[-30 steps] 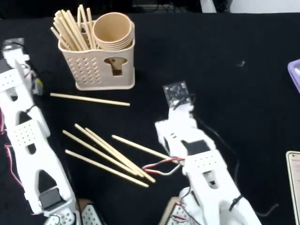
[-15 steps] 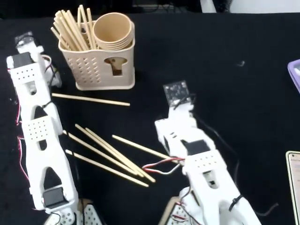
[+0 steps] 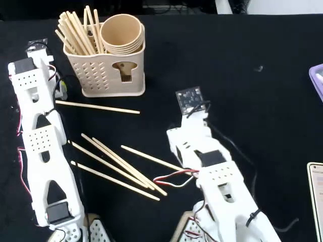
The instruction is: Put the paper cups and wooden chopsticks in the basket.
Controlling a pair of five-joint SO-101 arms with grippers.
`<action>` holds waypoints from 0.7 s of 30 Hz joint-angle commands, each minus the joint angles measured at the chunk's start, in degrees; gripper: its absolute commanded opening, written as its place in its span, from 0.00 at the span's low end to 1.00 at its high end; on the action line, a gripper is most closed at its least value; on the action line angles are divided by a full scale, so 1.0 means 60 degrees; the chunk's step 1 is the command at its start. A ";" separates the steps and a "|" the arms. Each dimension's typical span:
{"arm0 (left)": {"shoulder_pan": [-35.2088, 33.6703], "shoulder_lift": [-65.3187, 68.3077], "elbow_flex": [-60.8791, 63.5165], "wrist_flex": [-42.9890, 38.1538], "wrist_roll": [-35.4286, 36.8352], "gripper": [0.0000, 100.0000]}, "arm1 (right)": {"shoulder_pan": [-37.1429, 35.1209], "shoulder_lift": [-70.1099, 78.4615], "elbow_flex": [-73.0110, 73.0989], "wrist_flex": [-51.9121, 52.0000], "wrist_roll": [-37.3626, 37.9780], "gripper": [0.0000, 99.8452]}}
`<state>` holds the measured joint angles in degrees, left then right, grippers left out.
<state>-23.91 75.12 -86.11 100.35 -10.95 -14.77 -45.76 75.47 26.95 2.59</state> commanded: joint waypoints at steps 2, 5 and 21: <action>-0.0139 0.0044 0.0520 0.0132 -0.0571 0.18 | 0.0088 -0.0403 -0.0139 -0.0220 0.0015 0.11; -0.0344 -0.0278 0.0696 0.0132 -0.0615 0.18 | 0.0088 -0.0388 -0.0198 -0.0220 0.0015 0.11; 0.0007 -0.5070 0.8271 -0.0278 -0.1289 0.18 | 0.0132 -0.0403 -0.0183 -0.0220 0.0015 0.11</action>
<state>-24.88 52.62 -46.20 99.47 -17.01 -14.77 -45.76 75.47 26.95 2.59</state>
